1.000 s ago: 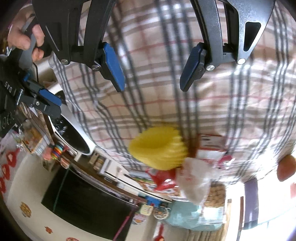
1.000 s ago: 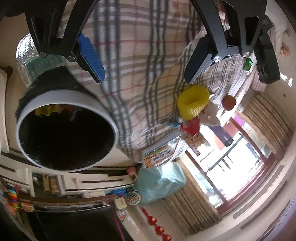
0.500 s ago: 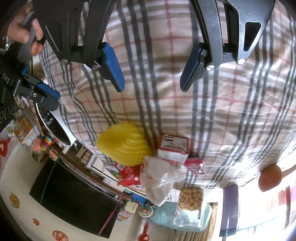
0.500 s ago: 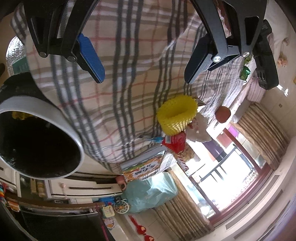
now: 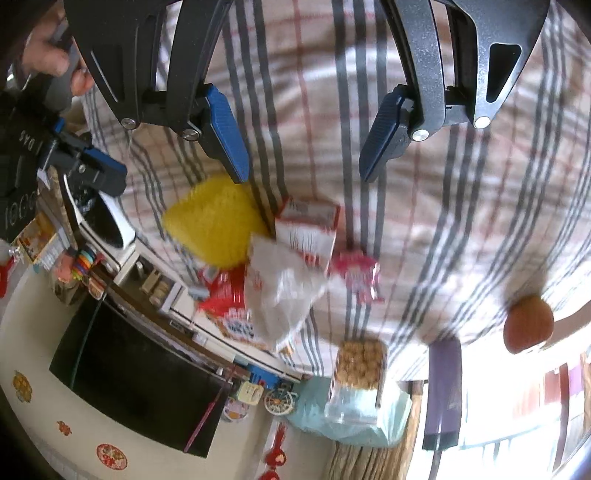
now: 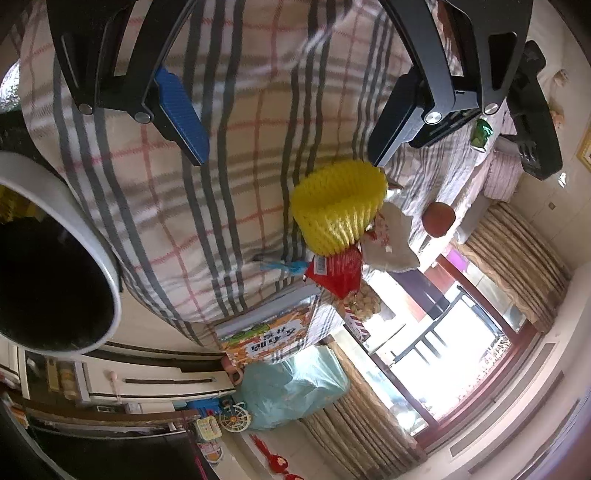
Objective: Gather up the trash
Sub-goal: 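Move both tools back over the table toward the tissue and yellow foam net, then grasp the white tissue with the left tool while the right tool grasps the yellow foam net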
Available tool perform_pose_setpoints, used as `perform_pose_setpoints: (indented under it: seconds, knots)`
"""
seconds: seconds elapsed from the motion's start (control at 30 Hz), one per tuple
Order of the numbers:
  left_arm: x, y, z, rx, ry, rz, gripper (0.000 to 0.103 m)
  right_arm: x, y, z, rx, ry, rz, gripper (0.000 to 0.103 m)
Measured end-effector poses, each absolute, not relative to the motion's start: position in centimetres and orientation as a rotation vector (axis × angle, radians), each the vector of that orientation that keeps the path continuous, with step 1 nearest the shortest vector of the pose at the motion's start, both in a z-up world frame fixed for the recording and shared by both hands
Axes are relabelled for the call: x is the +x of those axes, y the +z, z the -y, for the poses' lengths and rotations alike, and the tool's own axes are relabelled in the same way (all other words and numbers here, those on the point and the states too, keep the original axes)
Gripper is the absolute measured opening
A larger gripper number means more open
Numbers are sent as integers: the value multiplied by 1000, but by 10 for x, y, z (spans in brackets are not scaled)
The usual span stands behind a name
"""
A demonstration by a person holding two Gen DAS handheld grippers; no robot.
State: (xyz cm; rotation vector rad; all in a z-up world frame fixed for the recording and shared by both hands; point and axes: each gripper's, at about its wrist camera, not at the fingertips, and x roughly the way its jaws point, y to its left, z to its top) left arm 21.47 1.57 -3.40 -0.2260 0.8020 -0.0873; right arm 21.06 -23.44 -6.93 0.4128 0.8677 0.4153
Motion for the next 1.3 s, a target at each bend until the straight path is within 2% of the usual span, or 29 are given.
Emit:
perform_pose_setpoints:
  seconds: [0.33, 0.43, 0.47, 0.53, 0.57, 0.6, 0.63, 0.7, 0.8, 1.3]
  knots:
    - [260, -18, -8, -188, -109, -757, 63, 244, -67, 216, 420, 483, -867, 88]
    - [273, -25, -6, -178, -115, -770, 63, 254, -74, 211, 425, 495, -890, 81]
    - [276, -27, -5, -179, -121, -775, 62, 257, -77, 209, 429, 502, -900, 74]
    - [280, -30, -3, -174, -131, -780, 52, 264, -84, 206, 433, 515, -924, 66]
    - [282, -33, 0, -165, -141, -787, 48, 267, -88, 204, 438, 525, -937, 57]
    - [283, -34, 1, -161, -147, -792, 37, 269, -90, 203, 439, 533, -945, 45]
    - [284, -37, 3, -157, -154, -798, 27, 269, -91, 201, 437, 537, -950, 40]
    - [282, -38, 6, -150, -159, -798, 27, 267, -92, 199, 434, 552, -953, 29]
    - [275, -35, 8, -153, -163, -786, 23, 260, -91, 202, 437, 563, -940, 25]
    - [217, -37, 45, -204, -274, -792, 22, 211, -71, 260, 465, 469, -865, 25]
